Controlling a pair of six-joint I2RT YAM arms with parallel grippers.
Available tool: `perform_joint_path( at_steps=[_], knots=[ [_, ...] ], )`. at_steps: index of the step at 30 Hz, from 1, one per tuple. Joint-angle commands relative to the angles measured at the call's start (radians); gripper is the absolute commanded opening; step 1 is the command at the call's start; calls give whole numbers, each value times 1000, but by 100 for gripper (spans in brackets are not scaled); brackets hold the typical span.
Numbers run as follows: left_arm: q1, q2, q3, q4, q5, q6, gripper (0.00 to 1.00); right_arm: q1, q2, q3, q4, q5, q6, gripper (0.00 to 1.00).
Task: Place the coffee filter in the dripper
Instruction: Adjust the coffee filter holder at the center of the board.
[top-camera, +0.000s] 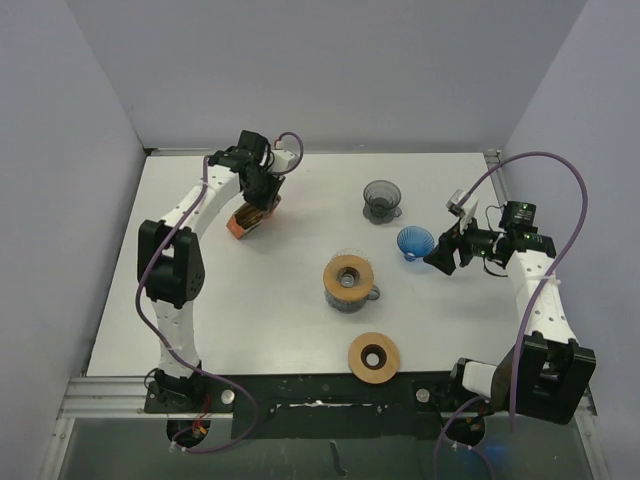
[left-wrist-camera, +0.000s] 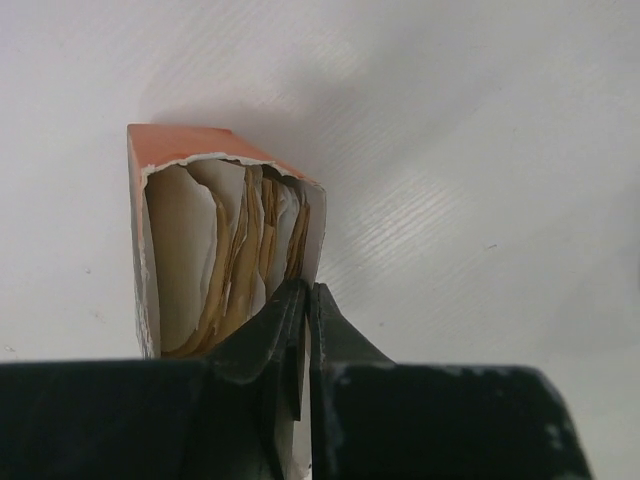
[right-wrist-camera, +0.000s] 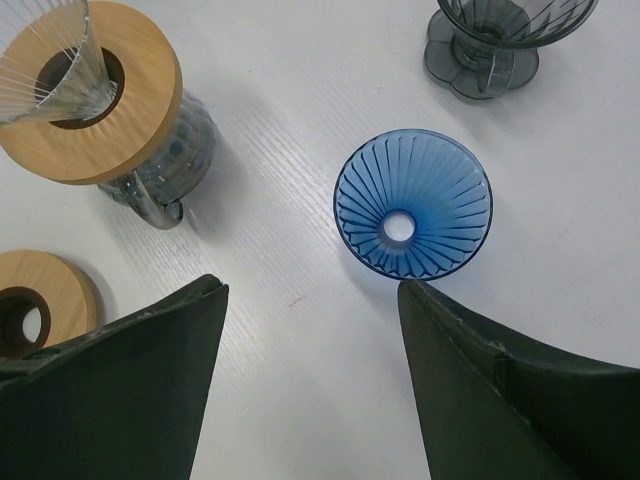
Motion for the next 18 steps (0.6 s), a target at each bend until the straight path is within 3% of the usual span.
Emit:
perform_joint_path(
  at_steps=[1,18],
  knots=[
    [3,-70,15,-70,-6,-164,0,-3,6,13,16,-17,-11,70],
    [-12,-160,-11,-58,-73,-261,0,-3,23,11,20,1,-8,71]
  ],
)
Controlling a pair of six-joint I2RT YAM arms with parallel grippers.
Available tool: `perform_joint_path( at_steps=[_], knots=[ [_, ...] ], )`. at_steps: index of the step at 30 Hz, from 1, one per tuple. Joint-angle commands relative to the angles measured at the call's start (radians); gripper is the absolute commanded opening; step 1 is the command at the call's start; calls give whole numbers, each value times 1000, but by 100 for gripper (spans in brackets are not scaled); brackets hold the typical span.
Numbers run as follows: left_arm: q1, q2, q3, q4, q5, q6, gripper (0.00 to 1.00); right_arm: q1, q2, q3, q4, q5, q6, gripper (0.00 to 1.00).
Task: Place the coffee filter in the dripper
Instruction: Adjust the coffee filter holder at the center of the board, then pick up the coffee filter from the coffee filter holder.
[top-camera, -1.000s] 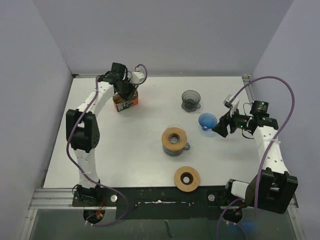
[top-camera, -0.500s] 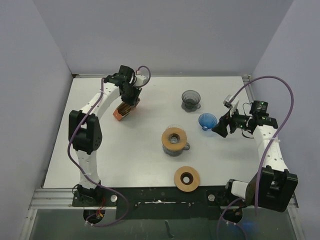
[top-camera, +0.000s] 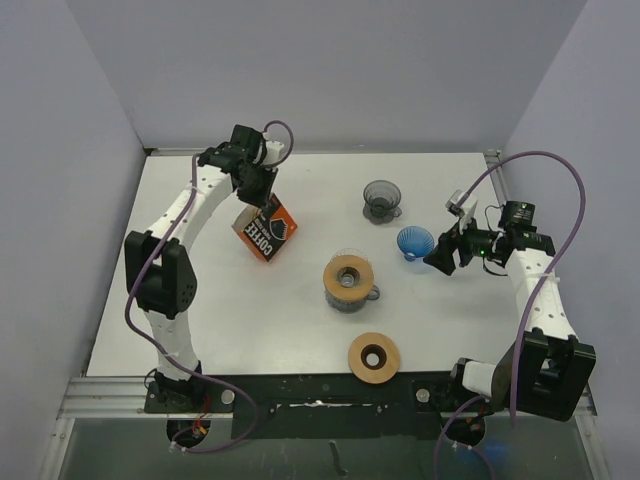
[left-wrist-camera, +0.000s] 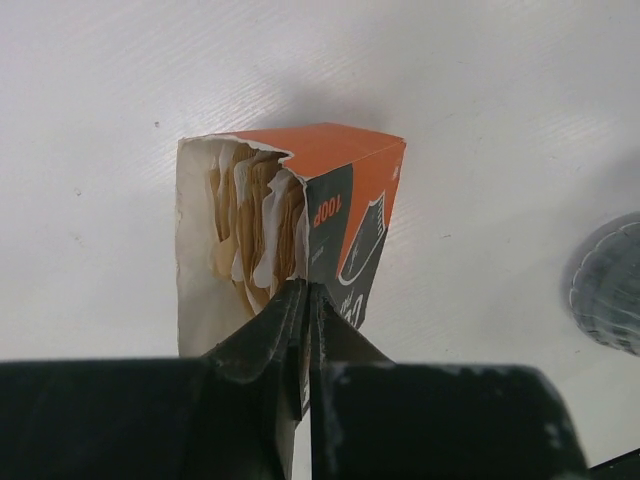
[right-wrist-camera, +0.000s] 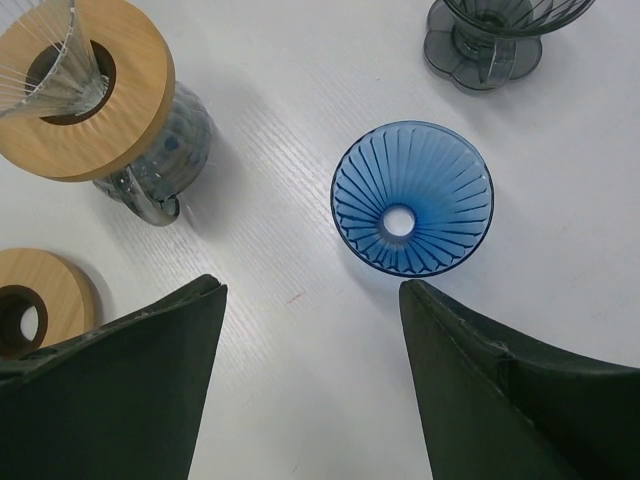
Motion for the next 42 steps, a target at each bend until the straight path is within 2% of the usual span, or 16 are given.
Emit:
perform_joint_path(
  at_steps=[1,6,13,22,28,36,42],
  knots=[
    [2,-65,-5,11,-13,-25,0,-4,3,11,19,-7,-7,71],
    [-10,-66,-34,27,-27,-23,0,-3,9,11,19,-1,-7,72],
    [-27,-130,-91,52,-159,0,0,-3,13,12,21,4,-7,72],
    [-6,-161,-80,52,-64,-8,0,-4,16,10,24,13,-5,73],
    [46,-132,-44,72,66,8,10,-6,22,10,25,13,-4,73],
    [56,-65,1,107,63,56,23,-9,25,10,23,15,-4,74],
    [59,-28,4,119,45,71,25,-10,28,10,23,18,-4,74]
  ],
)
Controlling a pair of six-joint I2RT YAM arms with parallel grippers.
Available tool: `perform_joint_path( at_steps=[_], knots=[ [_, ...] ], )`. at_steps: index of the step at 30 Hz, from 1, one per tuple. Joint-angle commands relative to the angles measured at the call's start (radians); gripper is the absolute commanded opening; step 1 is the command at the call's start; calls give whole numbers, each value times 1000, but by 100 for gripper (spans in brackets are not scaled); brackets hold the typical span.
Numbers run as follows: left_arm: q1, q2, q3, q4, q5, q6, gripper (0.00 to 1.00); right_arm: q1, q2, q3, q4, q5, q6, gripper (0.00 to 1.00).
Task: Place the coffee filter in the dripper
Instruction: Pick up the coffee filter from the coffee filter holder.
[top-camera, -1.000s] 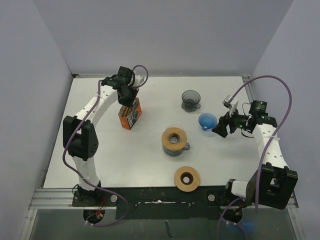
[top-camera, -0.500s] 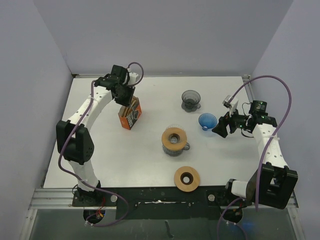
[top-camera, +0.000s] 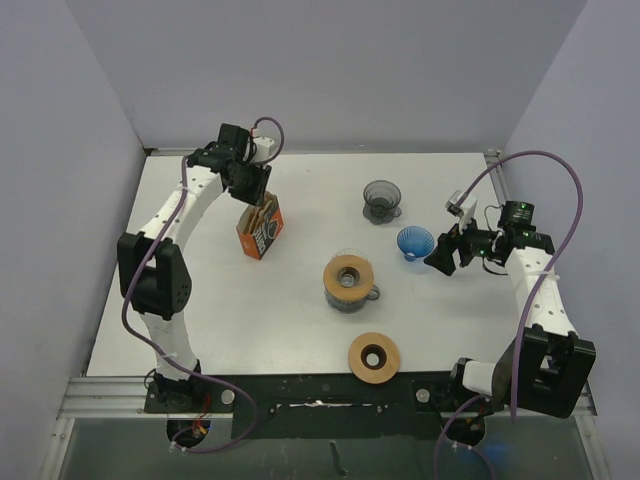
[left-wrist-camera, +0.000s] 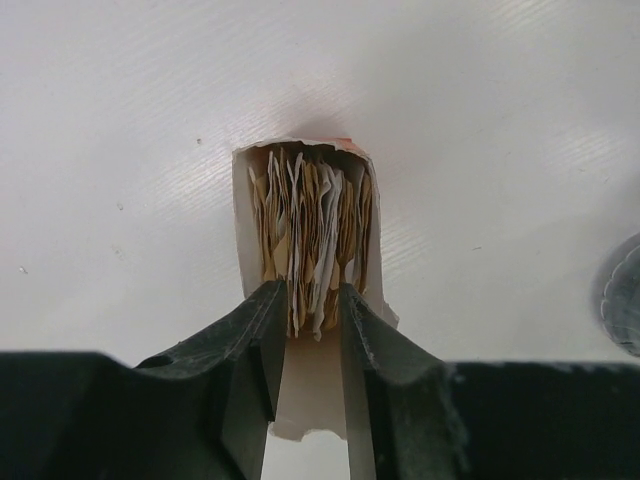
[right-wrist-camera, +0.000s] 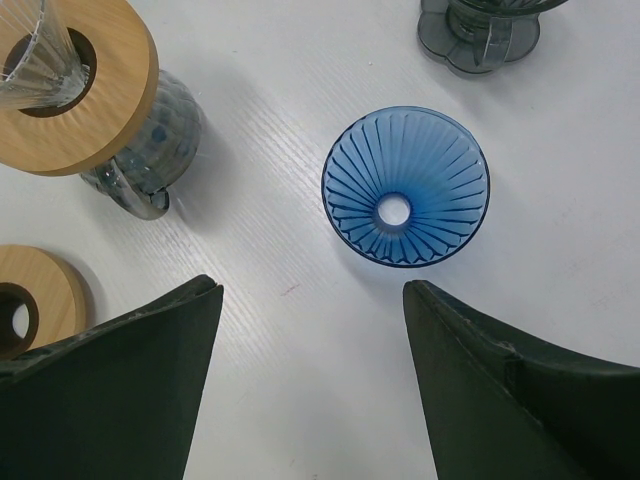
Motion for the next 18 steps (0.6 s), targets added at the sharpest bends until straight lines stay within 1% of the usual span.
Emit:
perform_joint_path(
  at_steps=[1,12,18],
  knots=[
    [2,25,43,57,7,28,25,-8,13,10,23,-11,-5,74],
    [-1,43,14,88,-39,50,24,-8,11,10,19,-10,-8,75],
    [-14,35,-13,97,-58,66,20,-7,11,11,18,-10,-10,75]
  ],
)
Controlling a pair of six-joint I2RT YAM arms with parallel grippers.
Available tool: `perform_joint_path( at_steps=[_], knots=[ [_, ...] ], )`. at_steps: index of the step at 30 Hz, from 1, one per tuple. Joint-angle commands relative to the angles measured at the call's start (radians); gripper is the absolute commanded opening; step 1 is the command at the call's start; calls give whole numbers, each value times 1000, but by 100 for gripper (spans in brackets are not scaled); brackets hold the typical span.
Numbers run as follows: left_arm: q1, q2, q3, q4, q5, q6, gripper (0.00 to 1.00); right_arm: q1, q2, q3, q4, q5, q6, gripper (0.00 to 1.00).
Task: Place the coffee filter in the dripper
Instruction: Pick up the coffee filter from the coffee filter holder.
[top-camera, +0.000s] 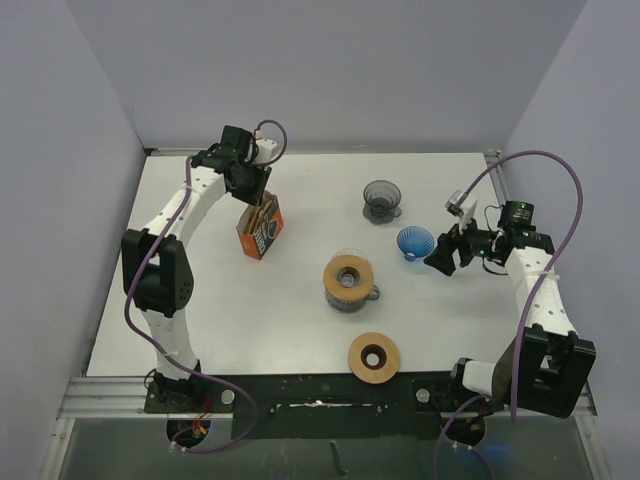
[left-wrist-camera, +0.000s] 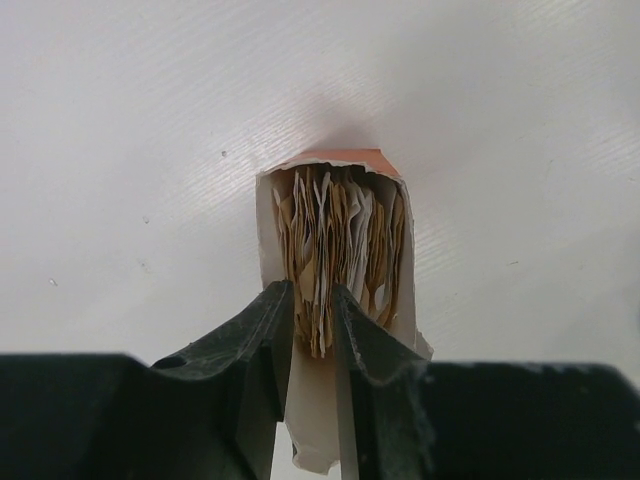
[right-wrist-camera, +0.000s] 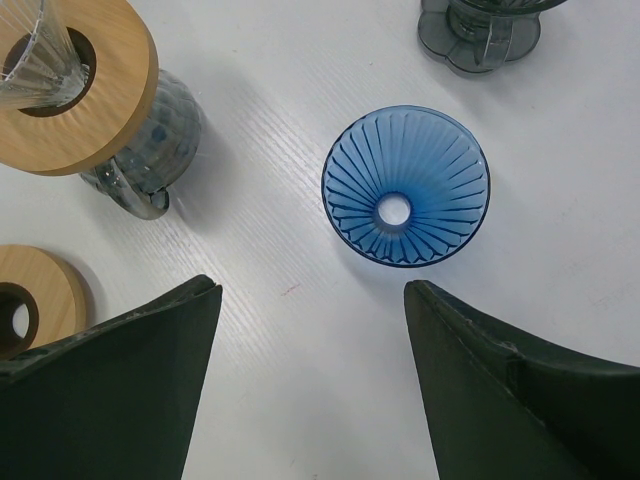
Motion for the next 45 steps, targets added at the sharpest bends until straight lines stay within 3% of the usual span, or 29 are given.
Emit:
perform_joint_path(
  at_steps=[1,14,32,45],
  knots=[
    [-15,-5,-11,56,-24,25,19,-7,10,11,17,-10,-10,75],
    [-27,3,-37,63,-62,35,15,-8,5,11,15,-9,-12,76],
    [-26,13,-59,88,-41,40,0,-8,7,10,15,-5,-12,78],
    [-25,-62,-46,82,-45,61,0,-8,5,10,19,-4,-9,79]
  ],
)
